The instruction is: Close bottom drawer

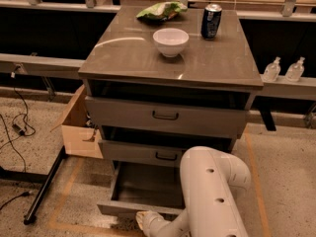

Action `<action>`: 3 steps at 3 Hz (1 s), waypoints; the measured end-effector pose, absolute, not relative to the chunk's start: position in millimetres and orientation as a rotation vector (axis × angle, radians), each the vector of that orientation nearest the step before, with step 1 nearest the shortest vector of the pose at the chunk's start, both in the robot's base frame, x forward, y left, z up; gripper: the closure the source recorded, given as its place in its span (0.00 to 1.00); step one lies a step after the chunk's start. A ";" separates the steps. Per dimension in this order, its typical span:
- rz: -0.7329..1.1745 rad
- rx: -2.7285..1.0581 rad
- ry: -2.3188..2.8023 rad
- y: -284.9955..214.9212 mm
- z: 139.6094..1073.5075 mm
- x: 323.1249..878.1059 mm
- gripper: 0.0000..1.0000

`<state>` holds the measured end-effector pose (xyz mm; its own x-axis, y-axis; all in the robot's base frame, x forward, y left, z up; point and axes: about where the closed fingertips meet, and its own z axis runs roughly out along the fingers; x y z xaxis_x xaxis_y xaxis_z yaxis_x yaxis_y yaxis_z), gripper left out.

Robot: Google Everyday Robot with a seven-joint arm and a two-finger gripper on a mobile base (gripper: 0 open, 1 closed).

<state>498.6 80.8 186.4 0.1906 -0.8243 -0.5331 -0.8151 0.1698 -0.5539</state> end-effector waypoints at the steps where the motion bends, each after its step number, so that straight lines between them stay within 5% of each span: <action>1: -0.091 -1.575 1.579 85.6 186.3 514.7 1.00; 3: -0.228 -1.529 1.512 95.4 186.4 566.3 1.00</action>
Offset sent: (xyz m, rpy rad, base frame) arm 0.0619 0.0202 0.0035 -0.0137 -0.2016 -0.0862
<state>566.3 95.4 186.4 0.2212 -0.8574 -0.4646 -0.6826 0.2042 -0.7017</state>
